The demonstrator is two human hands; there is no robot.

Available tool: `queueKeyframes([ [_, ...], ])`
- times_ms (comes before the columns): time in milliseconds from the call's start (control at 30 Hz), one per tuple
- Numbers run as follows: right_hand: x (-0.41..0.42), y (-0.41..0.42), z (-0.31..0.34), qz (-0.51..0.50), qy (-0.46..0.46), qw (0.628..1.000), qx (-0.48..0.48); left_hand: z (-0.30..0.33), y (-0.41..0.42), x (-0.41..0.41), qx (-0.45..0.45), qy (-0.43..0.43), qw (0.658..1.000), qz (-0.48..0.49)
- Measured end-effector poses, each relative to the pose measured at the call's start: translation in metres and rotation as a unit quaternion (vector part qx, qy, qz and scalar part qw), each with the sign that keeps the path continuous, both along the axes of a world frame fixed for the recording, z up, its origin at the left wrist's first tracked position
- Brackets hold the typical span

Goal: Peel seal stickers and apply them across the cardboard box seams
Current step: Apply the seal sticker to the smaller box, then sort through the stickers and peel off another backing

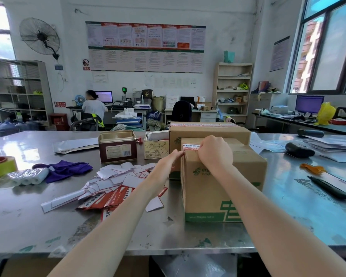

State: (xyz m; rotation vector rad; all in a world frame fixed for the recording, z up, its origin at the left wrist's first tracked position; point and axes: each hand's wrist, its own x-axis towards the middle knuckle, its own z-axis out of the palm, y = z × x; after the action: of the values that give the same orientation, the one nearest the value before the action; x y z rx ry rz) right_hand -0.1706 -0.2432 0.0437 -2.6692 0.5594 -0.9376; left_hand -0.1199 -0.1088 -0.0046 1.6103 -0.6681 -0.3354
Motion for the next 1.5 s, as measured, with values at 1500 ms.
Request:
queueKeyframes([
  [1500,0.129,0.069,-0.164,0.156,0.123,0.979,0.038,-0.102,0.067,0.128,0.489,-0.347,0.767,0.231],
])
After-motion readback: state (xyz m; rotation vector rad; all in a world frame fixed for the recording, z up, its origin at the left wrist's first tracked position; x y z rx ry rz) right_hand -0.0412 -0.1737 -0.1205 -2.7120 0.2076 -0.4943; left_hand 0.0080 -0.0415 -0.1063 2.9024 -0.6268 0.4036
